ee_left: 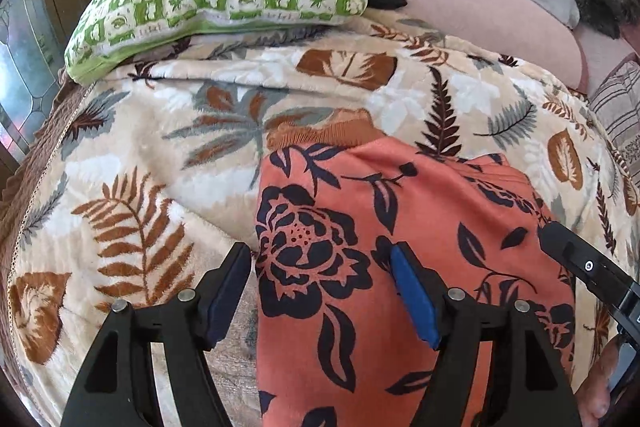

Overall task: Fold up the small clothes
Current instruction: 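Lay the folded dress down and press it flat with both grippers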

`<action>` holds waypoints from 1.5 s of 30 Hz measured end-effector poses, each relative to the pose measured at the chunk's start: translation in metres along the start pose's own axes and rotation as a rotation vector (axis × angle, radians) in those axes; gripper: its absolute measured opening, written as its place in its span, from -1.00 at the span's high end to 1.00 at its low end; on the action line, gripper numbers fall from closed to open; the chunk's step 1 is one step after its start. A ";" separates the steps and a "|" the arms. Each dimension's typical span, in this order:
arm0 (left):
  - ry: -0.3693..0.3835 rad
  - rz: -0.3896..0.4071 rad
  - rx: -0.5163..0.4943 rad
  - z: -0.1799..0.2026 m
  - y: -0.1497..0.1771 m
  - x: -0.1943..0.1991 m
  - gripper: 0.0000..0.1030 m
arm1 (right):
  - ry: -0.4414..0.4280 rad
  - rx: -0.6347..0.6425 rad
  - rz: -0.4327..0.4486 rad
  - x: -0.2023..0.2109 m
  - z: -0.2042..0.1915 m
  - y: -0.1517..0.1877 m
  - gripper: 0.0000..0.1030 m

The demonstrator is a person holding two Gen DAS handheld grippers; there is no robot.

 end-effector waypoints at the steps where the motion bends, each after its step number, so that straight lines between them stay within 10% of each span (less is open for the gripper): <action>1: 0.003 -0.010 0.000 -0.001 0.002 -0.003 -0.42 | 0.017 -0.019 -0.021 -0.007 0.007 0.001 0.25; 17: -0.150 0.111 -0.076 -0.001 0.024 0.033 -0.62 | 0.086 0.161 -0.036 0.042 -0.029 0.025 0.42; 28: -0.147 0.098 -0.063 -0.017 0.073 0.057 -0.63 | 0.141 0.187 -0.171 0.047 -0.037 0.091 0.41; 45: -0.165 0.104 -0.043 -0.017 0.096 0.049 -0.74 | 0.220 0.245 -0.166 0.036 -0.038 0.097 0.37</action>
Point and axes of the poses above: each gripper's, at about its wrist camera, not at the fingertips, and x roughly against the way its jaws point, z to its right, y to its underside, the point moved 2 cm from there along -x, roughly the way its jaws point, and after that the axes turned 9 degrees about -y, right-handed, at the moved point
